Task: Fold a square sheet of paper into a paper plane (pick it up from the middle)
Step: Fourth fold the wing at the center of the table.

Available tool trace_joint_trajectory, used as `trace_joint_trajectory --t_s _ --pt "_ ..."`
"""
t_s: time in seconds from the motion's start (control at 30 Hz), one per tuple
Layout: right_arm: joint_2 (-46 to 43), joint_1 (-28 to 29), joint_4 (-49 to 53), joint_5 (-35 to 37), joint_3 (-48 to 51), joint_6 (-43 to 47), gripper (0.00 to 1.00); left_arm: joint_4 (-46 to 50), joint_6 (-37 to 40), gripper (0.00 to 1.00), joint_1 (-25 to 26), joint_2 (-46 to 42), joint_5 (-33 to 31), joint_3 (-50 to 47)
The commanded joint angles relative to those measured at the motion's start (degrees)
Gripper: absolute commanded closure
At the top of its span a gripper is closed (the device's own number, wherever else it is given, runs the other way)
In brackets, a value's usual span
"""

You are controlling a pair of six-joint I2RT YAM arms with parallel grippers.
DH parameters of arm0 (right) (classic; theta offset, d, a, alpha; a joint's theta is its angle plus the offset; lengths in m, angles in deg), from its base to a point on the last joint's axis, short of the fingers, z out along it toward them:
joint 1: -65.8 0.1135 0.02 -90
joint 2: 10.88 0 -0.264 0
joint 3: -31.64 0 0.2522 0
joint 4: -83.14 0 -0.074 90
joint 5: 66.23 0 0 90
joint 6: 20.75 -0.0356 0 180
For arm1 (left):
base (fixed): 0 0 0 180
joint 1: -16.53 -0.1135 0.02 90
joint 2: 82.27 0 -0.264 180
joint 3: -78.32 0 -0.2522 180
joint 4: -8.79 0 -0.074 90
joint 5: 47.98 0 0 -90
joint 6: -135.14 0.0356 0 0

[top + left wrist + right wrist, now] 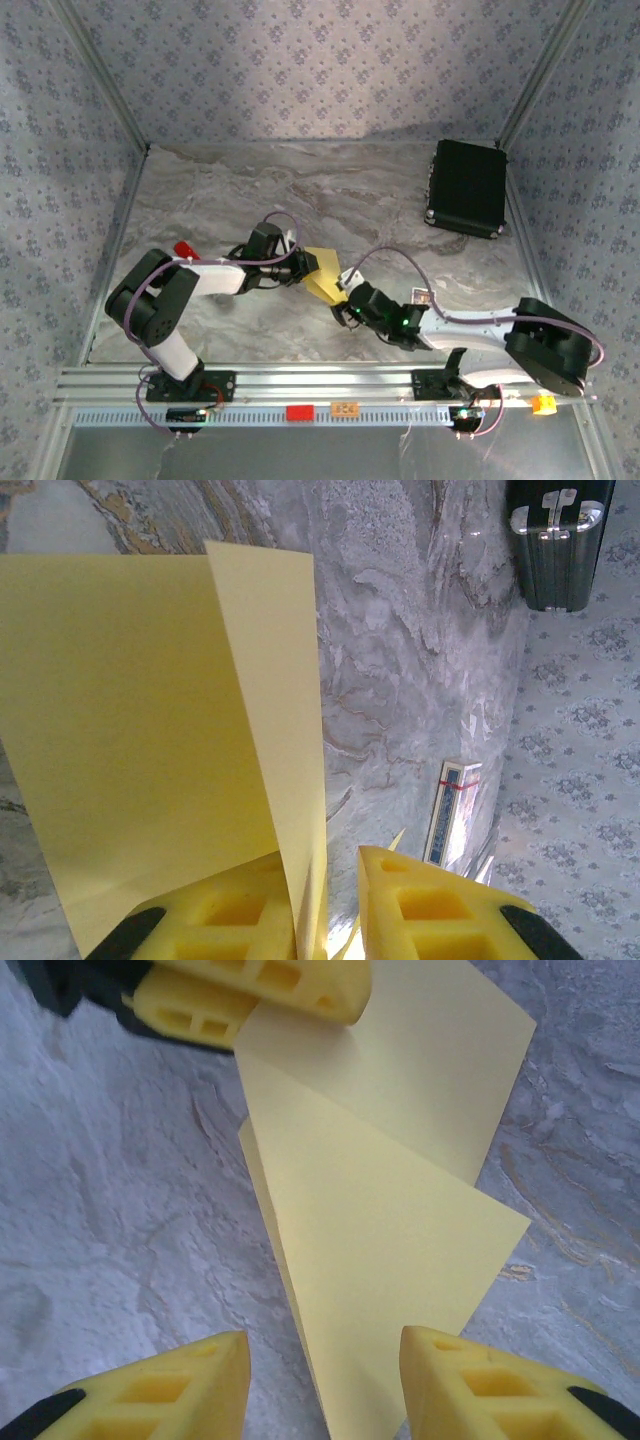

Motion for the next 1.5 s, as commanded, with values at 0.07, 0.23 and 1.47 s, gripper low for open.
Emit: trace_joint_trajectory --t_s 0.07,0.23,1.47 --pt "4.4 2.9 -3.5 7.6 -2.6 10.5 0.57 -0.7 -0.2 0.81 0.0 0.4 0.9 1.6" --pt "9.3 5.1 -3.6 13.1 -5.1 13.1 0.6 -0.7 -0.2 0.81 0.0 0.7 1.1 1.7" --pt "12.8 5.5 -3.4 17.3 -5.1 7.7 0.85 5.5 1.8 0.78 0.1 1.3 -0.9 3.2"
